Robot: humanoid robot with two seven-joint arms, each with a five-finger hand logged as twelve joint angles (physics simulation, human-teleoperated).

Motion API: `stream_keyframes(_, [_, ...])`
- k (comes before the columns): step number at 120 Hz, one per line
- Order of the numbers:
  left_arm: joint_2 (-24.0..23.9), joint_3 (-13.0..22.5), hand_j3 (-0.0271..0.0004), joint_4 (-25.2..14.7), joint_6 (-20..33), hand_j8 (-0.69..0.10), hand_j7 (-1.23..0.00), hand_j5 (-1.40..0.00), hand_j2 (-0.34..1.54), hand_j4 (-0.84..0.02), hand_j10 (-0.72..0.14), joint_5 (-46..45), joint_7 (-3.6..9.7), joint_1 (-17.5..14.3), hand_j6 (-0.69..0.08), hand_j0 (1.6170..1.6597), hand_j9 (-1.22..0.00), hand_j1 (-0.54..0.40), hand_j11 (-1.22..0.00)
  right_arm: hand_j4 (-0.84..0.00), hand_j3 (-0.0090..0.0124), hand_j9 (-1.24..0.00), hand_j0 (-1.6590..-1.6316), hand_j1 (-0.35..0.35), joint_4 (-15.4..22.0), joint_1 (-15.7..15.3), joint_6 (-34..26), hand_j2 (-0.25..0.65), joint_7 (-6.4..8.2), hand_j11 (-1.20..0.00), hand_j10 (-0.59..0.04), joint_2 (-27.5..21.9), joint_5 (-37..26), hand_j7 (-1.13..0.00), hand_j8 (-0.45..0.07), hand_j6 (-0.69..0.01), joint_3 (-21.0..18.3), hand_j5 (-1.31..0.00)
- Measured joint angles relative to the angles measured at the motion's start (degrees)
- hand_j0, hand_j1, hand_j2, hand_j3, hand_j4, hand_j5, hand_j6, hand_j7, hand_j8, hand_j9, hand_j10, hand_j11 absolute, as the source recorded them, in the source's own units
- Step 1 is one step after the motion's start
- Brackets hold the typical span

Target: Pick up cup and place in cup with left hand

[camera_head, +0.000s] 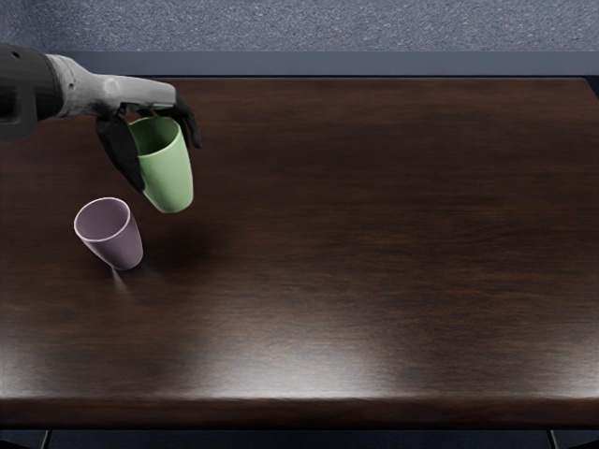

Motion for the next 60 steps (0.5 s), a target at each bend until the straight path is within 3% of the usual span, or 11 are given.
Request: stream_keyframes(60, [8.66,-2.38,0.0000,-0.70,-3.31,-0.226,-0.70,-0.69,0.12,-0.484,-0.342,-3.48,0.01,0.09,-0.288,1.6487,-0.69,-0.147,-0.71,-0.024,0.0000,-0.03,-1.6581,-0.320,0.00,0.02,0.00,-0.005,-0.02,-0.03,-0.024,0.00,0.00,-0.03,-0.024,-0.024,0.05,-0.03])
